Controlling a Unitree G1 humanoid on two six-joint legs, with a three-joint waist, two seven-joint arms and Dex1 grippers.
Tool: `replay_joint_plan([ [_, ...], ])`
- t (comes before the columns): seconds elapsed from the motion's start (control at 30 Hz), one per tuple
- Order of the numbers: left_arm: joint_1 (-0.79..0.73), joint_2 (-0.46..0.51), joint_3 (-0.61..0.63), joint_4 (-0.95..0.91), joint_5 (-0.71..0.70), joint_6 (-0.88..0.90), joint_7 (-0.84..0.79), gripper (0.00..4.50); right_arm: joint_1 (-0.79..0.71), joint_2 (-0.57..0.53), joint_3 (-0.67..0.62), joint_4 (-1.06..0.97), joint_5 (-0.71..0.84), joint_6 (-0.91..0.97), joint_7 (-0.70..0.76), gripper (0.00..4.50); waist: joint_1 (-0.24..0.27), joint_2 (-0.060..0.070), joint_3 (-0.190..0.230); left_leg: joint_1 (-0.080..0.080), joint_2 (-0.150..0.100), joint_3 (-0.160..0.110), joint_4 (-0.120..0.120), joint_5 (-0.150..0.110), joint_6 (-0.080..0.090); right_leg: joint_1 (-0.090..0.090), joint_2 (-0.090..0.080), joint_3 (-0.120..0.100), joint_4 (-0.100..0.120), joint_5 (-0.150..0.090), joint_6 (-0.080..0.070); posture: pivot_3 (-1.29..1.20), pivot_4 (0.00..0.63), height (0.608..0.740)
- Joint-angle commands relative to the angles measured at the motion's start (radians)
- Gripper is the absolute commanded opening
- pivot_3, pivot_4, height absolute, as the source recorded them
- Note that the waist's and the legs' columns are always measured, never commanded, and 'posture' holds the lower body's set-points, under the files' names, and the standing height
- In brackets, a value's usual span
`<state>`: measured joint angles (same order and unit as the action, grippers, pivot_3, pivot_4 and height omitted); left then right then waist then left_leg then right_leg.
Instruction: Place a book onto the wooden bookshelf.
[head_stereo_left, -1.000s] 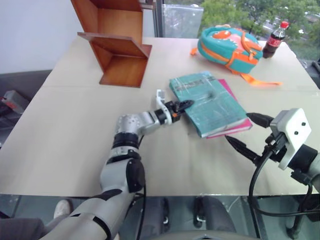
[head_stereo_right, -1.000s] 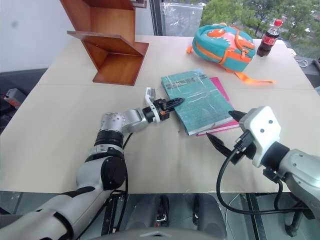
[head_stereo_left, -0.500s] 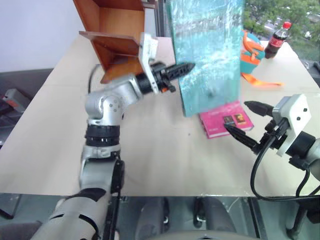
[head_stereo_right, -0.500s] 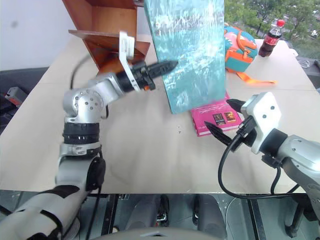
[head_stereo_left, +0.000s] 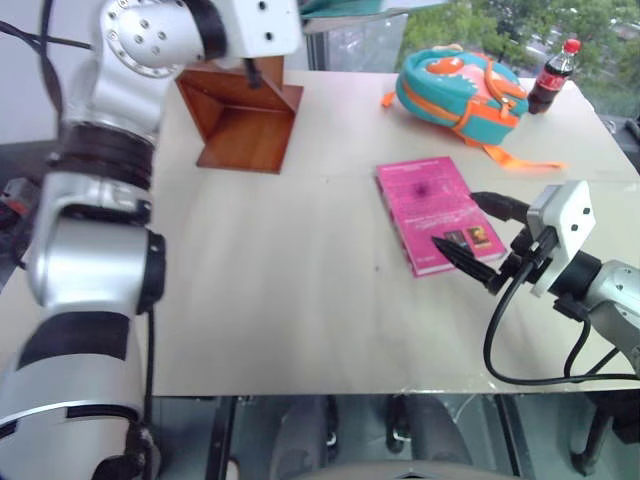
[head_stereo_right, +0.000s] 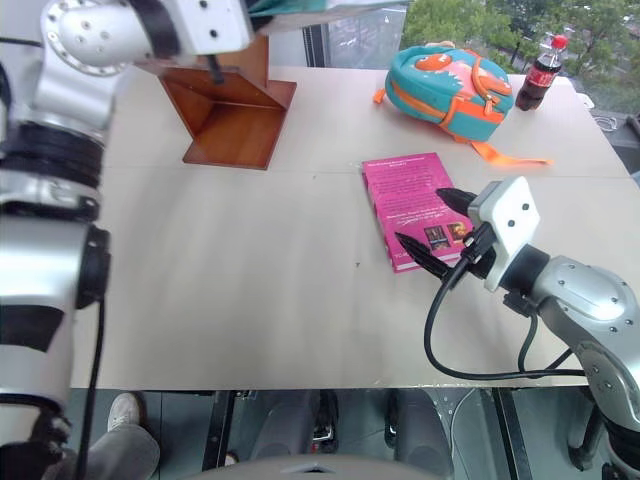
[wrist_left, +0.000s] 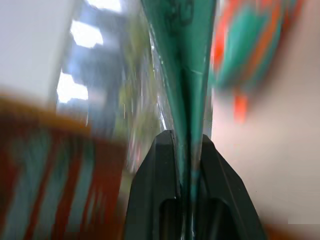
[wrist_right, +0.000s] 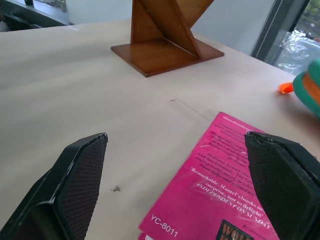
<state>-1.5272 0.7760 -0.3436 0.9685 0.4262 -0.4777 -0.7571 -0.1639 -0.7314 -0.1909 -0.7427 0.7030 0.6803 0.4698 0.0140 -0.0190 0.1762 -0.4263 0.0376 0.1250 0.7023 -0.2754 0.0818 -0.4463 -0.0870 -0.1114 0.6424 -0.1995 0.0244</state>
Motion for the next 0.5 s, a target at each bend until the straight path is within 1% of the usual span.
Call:
replay_joint_plan([
  [0.03,-0.106,0.028,-0.063,0.130,0.125,0.038,0.048,0.10,-0.041,0.012,-0.002,-0.006,-0.020,-0.035,-0.002,4.50,0.002,-0.001,0.000,-0.003,0.000,-0.001,0.001,0.000,0.000,-0.002,0.000,-0.001,0.000,0.000,0.000,0.00,0.150,0.740],
  [0.1,-0.135,0.037,-0.107,0.197,0.187,0.050,0.061,0.10,-0.058,0.020,-0.008,-0.002,-0.024,-0.044,-0.002,4.50,0.003,-0.001,0.001,-0.005,0.000,-0.002,0.002,0.000,0.000,-0.003,0.000,-0.003,0.000,0.000,0.000,0.00,0.150,0.740],
  [0.27,-0.154,0.027,-0.152,0.298,0.253,0.057,0.122,0.10,-0.101,0.037,-0.009,0.006,-0.071,-0.091,-0.009,4.50,-0.001,-0.002,0.001,-0.006,0.000,-0.002,0.002,-0.001,0.001,-0.003,-0.001,-0.003,-0.001,-0.002,0.003,0.00,0.150,0.740],
  [0.37,-0.167,0.021,-0.160,0.331,0.271,0.069,0.160,0.10,-0.181,0.066,-0.011,-0.019,-0.053,-0.101,-0.036,4.50,-0.016,-0.002,0.002,-0.004,0.000,0.000,0.002,-0.001,0.001,-0.003,0.000,-0.001,0.000,-0.002,0.003,0.00,0.150,0.740],
  [0.5,-0.175,0.021,-0.171,0.356,0.285,0.075,0.166,0.10,-0.288,0.114,0.012,-0.013,-0.061,-0.109,-0.069,4.50,-0.027,-0.002,0.002,-0.004,0.001,0.001,0.002,0.000,0.001,-0.005,0.000,0.000,0.003,-0.002,0.003,0.00,0.150,0.740],
])
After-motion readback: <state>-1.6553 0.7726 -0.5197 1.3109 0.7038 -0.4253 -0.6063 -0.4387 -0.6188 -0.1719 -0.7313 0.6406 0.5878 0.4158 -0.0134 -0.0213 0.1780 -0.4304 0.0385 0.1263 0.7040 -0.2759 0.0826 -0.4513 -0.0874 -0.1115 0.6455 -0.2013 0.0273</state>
